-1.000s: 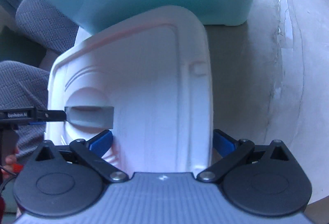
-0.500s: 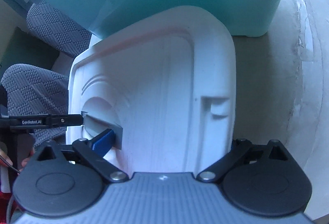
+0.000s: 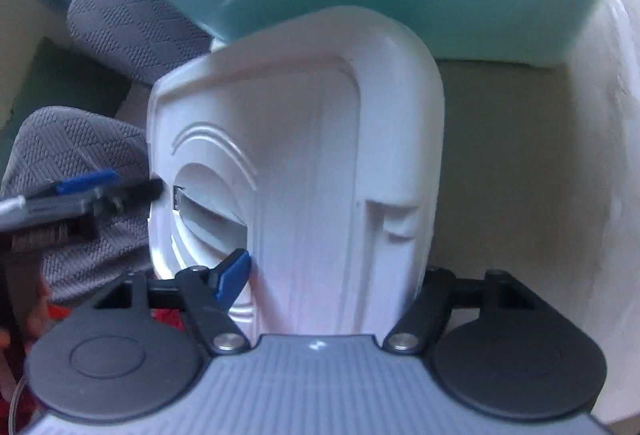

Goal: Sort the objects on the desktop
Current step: 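Close right tool on the lid rim while left tool grips the lid handle, then lift the white lid with both tools and carry it over the teal bin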

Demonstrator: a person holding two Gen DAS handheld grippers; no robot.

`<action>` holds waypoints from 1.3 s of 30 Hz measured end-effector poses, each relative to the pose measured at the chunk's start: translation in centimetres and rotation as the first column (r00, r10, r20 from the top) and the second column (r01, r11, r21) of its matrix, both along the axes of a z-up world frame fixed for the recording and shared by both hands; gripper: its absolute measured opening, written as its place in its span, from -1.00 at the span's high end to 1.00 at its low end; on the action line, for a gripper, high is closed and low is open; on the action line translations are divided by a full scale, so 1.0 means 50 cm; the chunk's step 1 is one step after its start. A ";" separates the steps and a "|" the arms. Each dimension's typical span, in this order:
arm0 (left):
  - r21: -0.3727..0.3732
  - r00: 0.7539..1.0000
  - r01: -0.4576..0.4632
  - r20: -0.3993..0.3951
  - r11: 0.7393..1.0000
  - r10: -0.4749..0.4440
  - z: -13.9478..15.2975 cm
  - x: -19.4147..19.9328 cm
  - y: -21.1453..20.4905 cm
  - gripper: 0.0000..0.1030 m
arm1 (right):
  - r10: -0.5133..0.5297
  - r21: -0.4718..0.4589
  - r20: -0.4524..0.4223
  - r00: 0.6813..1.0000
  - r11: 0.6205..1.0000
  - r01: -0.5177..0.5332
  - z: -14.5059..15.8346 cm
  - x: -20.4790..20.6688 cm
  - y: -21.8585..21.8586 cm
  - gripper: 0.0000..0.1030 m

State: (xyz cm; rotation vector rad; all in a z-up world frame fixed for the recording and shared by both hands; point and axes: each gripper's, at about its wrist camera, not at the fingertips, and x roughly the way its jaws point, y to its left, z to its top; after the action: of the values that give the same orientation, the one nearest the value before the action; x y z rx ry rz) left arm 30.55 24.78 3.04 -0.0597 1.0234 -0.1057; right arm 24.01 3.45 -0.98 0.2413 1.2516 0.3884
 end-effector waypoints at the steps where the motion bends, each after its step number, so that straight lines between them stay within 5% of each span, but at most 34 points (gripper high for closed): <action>1: 0.032 0.999 -0.046 -0.005 0.998 0.047 -0.012 0.001 0.020 -0.84 | -0.004 0.004 -0.005 1.000 1.000 0.004 -0.003 -0.005 0.018 -0.40; 4: 0.066 0.981 -0.164 -0.091 0.984 0.169 -0.071 0.014 0.091 -0.90 | -0.003 0.006 -0.005 1.000 1.000 0.003 -0.011 -0.022 0.065 -0.39; 7: 0.040 0.965 -0.193 -0.173 0.980 0.197 -0.156 0.032 0.148 -0.91 | -0.008 0.014 -0.010 1.000 1.000 0.008 -0.015 -0.029 0.108 -0.40; 9: -0.141 0.972 -0.167 -0.190 0.976 0.139 -0.208 0.041 0.184 -0.91 | 0.002 0.011 -0.011 1.000 1.000 -0.002 -0.020 -0.036 0.148 -0.41; 13: -0.522 0.988 -0.068 -0.153 0.850 -0.015 -0.284 0.066 0.219 -0.91 | 0.008 0.012 -0.027 1.000 1.000 -0.007 -0.026 -0.033 0.204 -0.41; 19: -0.643 0.977 0.020 -0.150 0.766 -0.151 -0.357 0.134 0.179 -1.00 | 0.008 -0.003 -0.043 0.999 1.000 -0.008 -0.034 -0.043 0.307 -0.46; 22: -0.557 0.967 0.123 -0.120 0.822 -0.226 -0.347 0.146 0.129 -1.00 | 0.000 -0.052 -0.030 1.000 0.999 -0.001 -0.029 -0.054 0.327 -0.65; 29: -0.466 0.975 0.117 -0.116 0.877 -0.192 -0.342 0.148 0.070 -1.00 | -0.002 -0.036 -0.023 1.000 0.999 0.001 -0.051 -0.079 0.406 -0.70; 39: -0.265 0.979 0.111 -0.134 0.958 -0.150 -0.179 0.067 -0.008 -1.00 | 0.003 0.134 -0.038 0.999 0.991 0.002 -0.069 -0.155 0.377 -0.75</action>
State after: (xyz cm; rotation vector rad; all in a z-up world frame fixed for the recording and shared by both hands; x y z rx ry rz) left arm 33.91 24.36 -5.93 -0.2389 1.1628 -0.3593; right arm 16.27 22.30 -4.45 0.3643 1.2639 0.4704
